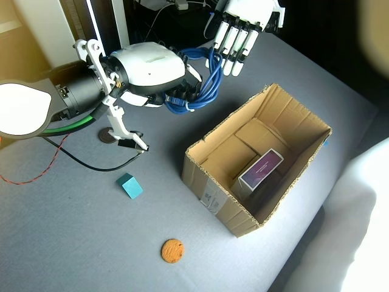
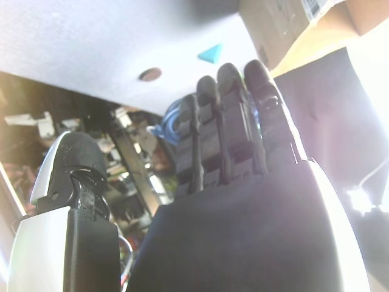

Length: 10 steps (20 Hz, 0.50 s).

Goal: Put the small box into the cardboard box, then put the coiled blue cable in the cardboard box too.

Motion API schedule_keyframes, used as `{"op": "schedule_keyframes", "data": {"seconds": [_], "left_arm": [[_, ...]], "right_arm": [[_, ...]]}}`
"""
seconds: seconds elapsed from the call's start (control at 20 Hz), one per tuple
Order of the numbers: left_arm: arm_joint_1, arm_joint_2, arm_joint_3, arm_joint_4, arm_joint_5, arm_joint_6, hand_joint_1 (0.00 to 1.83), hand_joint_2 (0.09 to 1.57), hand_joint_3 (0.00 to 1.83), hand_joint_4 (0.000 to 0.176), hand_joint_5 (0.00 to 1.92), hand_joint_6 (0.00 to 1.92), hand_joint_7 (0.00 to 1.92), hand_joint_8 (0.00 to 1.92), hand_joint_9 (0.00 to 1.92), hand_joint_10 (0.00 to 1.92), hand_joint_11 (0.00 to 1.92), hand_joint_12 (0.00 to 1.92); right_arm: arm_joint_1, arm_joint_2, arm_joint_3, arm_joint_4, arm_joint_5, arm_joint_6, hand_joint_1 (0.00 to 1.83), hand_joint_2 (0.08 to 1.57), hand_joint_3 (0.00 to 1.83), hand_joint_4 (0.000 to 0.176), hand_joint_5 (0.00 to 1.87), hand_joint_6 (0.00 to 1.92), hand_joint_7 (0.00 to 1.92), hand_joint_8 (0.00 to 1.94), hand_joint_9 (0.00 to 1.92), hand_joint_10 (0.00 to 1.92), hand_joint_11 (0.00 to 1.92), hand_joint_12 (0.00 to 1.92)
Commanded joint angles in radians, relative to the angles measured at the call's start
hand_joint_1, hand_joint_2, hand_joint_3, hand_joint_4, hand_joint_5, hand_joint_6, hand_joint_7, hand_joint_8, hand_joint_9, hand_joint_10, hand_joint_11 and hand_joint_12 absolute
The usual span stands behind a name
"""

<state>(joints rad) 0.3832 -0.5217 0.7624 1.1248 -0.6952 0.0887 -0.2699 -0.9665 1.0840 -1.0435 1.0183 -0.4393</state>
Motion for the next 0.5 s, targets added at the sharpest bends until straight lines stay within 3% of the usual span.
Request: {"op": "schedule_keyframes", "data": {"seconds": [0.0, 0.3, 0.35, 0.45], "left_arm": [[-0.01, 0.005, -0.002, -0.049, -0.067, -0.001, 0.39, 1.25, 0.0, 0.0, 0.28, 0.0, 0.36, 0.0, 0.33, 0.0, 0.0, 0.7], [-0.01, 0.005, -0.003, -0.054, -0.067, -0.001, 0.42, 1.24, 0.0, 0.0, 0.3, 0.0, 0.38, 0.0, 0.36, 0.0, 0.0, 0.75], [-0.011, 0.005, -0.003, -0.055, -0.067, -0.001, 0.46, 1.23, 0.0, 0.0, 0.3, 0.0, 0.39, 0.0, 0.37, 0.0, 0.0, 0.78], [-0.011, 0.005, -0.003, -0.055, -0.067, -0.001, 0.42, 1.24, 0.0, 0.0, 0.28, 0.0, 0.37, 0.0, 0.33, 0.0, 0.0, 0.69]], "right_arm": [[0.017, 0.007, 0.005, 0.126, 0.089, -0.03, 1.38, 1.08, 0.0, 0.0, 1.04, 0.91, 1.05, 0.87, 0.94, 1.03, 0.73, 1.07], [0.033, -0.002, 0.031, 0.321, 0.089, -0.142, 1.38, 1.09, 0.0, 0.0, 1.0, 0.96, 1.02, 0.92, 0.94, 1.07, 0.72, 1.05], [0.032, -0.007, 0.039, 0.368, 0.08, -0.157, 1.39, 1.07, 0.0, 0.0, 1.02, 0.92, 1.08, 0.83, 0.99, 0.98, 0.76, 1.02], [0.033, -0.023, 0.073, 0.454, 0.059, -0.167, 1.38, 1.07, 0.0, 0.0, 1.01, 0.94, 1.08, 0.85, 0.98, 0.98, 0.75, 1.02]]}}
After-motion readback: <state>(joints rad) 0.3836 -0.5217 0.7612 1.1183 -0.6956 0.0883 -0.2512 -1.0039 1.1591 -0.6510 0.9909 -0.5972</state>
